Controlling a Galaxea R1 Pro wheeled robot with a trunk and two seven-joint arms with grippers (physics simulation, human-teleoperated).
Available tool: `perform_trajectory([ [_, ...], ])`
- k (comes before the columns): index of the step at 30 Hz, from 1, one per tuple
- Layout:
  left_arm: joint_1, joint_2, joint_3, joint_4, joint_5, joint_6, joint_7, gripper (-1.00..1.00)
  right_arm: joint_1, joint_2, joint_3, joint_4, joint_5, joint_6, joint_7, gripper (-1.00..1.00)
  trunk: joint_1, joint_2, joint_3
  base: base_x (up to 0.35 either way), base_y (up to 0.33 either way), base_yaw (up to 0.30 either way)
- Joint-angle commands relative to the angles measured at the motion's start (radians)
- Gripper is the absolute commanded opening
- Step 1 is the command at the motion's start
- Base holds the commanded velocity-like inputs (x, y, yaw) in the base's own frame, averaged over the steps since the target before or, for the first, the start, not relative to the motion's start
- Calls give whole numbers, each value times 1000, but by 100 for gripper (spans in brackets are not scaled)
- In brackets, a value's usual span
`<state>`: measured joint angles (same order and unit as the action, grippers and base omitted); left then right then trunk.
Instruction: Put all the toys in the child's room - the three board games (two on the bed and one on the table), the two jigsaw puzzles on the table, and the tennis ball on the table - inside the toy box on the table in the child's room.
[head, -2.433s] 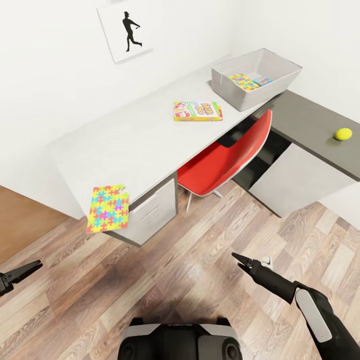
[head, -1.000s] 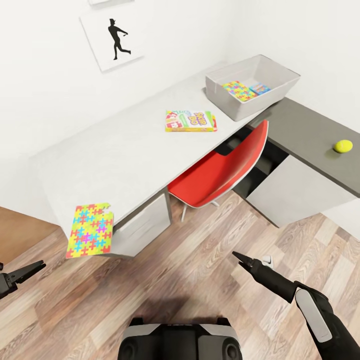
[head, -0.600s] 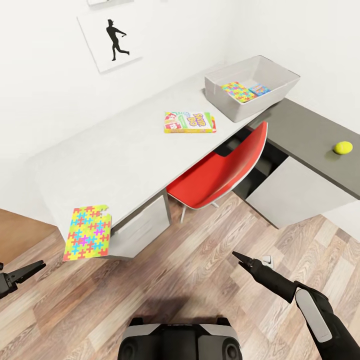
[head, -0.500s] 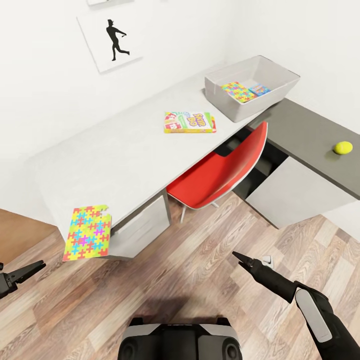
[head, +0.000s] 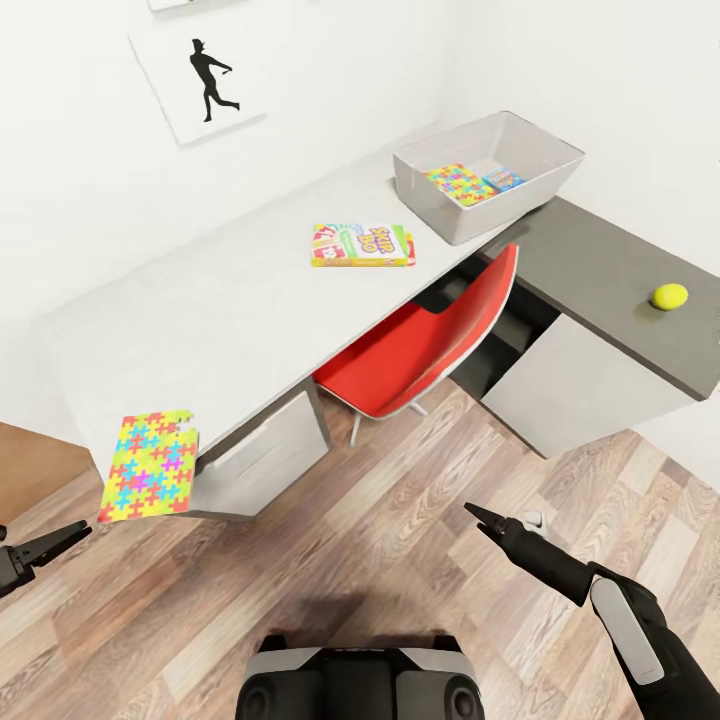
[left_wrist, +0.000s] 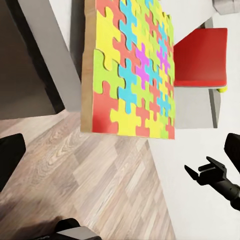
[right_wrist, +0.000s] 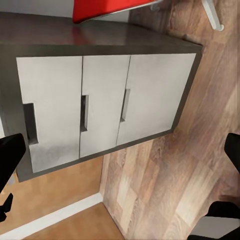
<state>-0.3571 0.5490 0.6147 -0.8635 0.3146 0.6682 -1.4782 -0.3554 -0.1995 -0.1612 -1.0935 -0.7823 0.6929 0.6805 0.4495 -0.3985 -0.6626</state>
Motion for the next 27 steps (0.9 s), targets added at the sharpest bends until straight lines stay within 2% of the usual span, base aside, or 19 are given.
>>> perform_trajectory([
  [1,0,0,0,0,0,11,-4,100,0,0,-1,0,-4,7,1,100,1,-1,-1,0,-58,0],
  [23,0,1,0,0,0,73,-4,100,0,0,-1,0,-3,7,1,100,1,-1,-1,0,-10,0],
  [27,0,1,0,0,0,78,-4,100,0,0,-1,0,-4,7,1,100,16,-29,-14,0,0,0],
])
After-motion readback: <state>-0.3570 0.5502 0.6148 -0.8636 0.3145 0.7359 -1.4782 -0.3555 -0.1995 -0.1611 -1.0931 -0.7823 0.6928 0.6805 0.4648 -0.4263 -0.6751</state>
